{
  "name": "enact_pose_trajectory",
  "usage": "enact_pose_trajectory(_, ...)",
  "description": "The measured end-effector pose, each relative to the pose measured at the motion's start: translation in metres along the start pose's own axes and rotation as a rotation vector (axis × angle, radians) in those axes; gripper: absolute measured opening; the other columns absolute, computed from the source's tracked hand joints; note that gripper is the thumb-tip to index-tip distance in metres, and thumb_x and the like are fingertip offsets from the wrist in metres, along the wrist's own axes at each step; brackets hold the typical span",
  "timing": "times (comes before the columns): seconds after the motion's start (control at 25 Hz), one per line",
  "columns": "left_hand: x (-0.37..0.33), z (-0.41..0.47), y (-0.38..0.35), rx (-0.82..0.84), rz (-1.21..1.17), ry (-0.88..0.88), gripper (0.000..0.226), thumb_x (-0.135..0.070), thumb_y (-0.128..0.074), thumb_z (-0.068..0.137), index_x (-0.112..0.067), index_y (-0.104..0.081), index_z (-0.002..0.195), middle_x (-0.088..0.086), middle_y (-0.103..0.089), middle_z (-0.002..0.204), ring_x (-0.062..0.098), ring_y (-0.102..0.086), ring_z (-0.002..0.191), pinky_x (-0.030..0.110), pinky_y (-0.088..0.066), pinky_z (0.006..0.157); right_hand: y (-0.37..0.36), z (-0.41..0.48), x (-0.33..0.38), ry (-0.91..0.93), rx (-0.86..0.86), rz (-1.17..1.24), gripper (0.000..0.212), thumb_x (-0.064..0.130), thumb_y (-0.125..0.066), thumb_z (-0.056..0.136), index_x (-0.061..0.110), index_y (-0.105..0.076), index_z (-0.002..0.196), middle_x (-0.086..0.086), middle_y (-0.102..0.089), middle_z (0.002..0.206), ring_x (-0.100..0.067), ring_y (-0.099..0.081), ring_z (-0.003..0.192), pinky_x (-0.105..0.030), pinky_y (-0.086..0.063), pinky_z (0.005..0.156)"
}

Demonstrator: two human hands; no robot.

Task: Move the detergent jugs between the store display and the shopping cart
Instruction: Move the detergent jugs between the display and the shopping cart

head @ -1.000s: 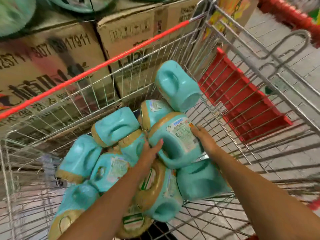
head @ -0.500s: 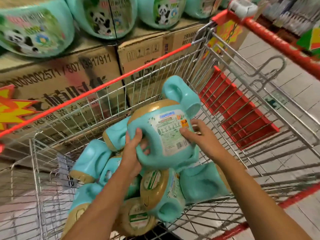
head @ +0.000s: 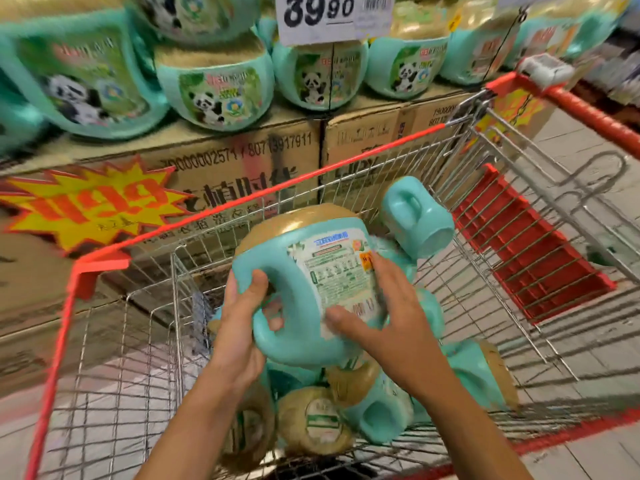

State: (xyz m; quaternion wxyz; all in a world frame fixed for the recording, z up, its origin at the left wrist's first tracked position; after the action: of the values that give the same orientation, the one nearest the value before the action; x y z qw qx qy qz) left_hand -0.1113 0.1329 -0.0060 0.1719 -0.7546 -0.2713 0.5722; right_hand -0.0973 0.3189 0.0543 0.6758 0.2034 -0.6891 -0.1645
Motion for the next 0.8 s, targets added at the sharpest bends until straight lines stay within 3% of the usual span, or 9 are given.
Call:
enact_pose_trajectory(0.12,-0.029,-0.019,0.009,0.010,0.094,-0.133,0.072,-0.045,-0.077,0.072,-0.026,-0.050,0.136,-0.001,-0.068,0.117,0.016,-0.068,0.096,0.031,-0.059,0.071,-0.038,0.001,0.013,-0.075,0.072,-0.017,0.127,0.056,-0.086,0.053,0.016,-0.016,0.152,-0.002,-0.025,0.155,-0.016,-0.022,0.144,-0.038,-0.023,0.118)
enact_pose_trajectory(0.2,-0.045,-0.032,0.009,0.050,0.225,-0.180,0.075,-0.065,-0.072,0.069,-0.030,-0.055,0.134,-0.003,-0.068,0.119,0.009,-0.068,0.095,0.026,-0.055,0.075,-0.046,0.002,0.010,-0.145,0.085,0.293,0.108,0.036,-0.089,0.053,0.014,-0.034,0.143,-0.008,-0.050,0.141,-0.025,-0.048,0.130,-0.046,-0.040,0.107)
enact_pose_trajectory(0.24,-0.052,-0.038,0.013,0.031,0.266,-0.194,0.074,-0.070,-0.070,0.067,-0.033,-0.059,0.130,-0.002,-0.069,0.120,0.008,-0.067,0.096,0.024,-0.053,0.077,-0.049,0.002,0.008,-0.162,0.123,0.496,0.093,0.029,-0.085,0.054,0.013,-0.045,0.136,-0.010,-0.062,0.128,-0.027,-0.061,0.116,-0.045,-0.051,0.096)
enact_pose_trajectory(0.32,-0.058,-0.049,0.026,-0.045,0.261,-0.223,0.064,-0.058,-0.074,0.069,-0.033,-0.061,0.127,-0.001,-0.069,0.120,0.009,-0.066,0.096,0.023,-0.051,0.076,-0.061,-0.002,0.005,-0.201,0.283,0.817,0.080,0.024,-0.081,0.053,0.006,-0.055,0.127,-0.012,-0.072,0.109,-0.026,-0.070,0.095,-0.035,-0.058,0.072)
enact_pose_trajectory(0.4,-0.046,-0.061,0.033,-0.102,0.204,-0.189,0.072,-0.048,-0.081,0.063,-0.029,-0.060,0.129,-0.002,-0.069,0.121,0.012,-0.067,0.101,0.028,-0.053,0.075,-0.075,-0.010,0.008,-0.217,0.456,0.948,0.072,0.022,-0.078,0.052,0.002,-0.061,0.120,-0.013,-0.073,0.101,-0.025,-0.071,0.088,-0.031,-0.056,0.067)
enact_pose_trajectory(0.48,-0.024,-0.076,0.036,-0.121,0.029,-0.072,0.084,-0.061,-0.090,0.038,-0.022,-0.075,0.111,0.001,-0.074,0.112,0.015,-0.071,0.099,0.030,-0.058,0.074,-0.091,-0.019,0.013,-0.248,0.609,0.981,0.061,0.019,-0.076,0.054,0.005,-0.067,0.113,-0.013,-0.074,0.101,-0.025,-0.072,0.089,-0.031,-0.057,0.069)
enact_pose_trajectory(0.56,-0.017,-0.095,0.041,-0.141,-0.109,-0.093,0.076,-0.067,-0.089,0.035,-0.023,-0.080,0.096,0.004,-0.075,0.105,0.018,-0.072,0.096,0.029,-0.059,0.071,-0.108,-0.028,0.025,-0.255,0.751,0.901,0.062,0.016,-0.074,0.062,0.009,-0.061,0.123,-0.013,-0.071,0.113,-0.027,-0.069,0.100,-0.035,-0.057,0.079)
enact_pose_trajectory(0.72,-0.032,-0.145,0.071,-0.304,-0.221,-0.274,0.070,-0.070,-0.083,0.045,-0.028,-0.079,0.101,0.001,-0.074,0.110,0.016,-0.071,0.101,0.027,-0.058,0.073,-0.131,-0.047,0.069,-0.107,0.777,0.679,0.063,0.035,-0.068,0.072,0.028,-0.053,0.134,-0.008,-0.054,0.137,-0.023,-0.056,0.123,-0.042,-0.048,0.101)
enact_pose_trajectory(0.8,-0.044,-0.172,0.095,-0.446,-0.206,-0.363,0.080,-0.073,-0.080,0.049,-0.026,-0.074,0.113,0.002,-0.072,0.116,0.017,-0.069,0.106,0.029,-0.059,0.075,-0.138,-0.064,0.100,0.039,0.770,0.616,0.069,0.055,-0.069,0.068,0.038,-0.052,0.132,0.004,-0.053,0.136,-0.013,-0.055,0.123,-0.032,-0.049,0.100)
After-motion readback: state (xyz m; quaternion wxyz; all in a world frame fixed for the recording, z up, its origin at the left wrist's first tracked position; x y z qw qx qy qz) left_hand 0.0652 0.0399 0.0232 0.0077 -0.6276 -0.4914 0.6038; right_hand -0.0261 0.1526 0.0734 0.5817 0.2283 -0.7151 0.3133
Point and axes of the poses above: each hand's wrist, its own z-axis towards the middle knuckle, its own y-axis out of the back of the hand, x = y × z, the point moved 8 cm from there along z, towards the middle knuckle
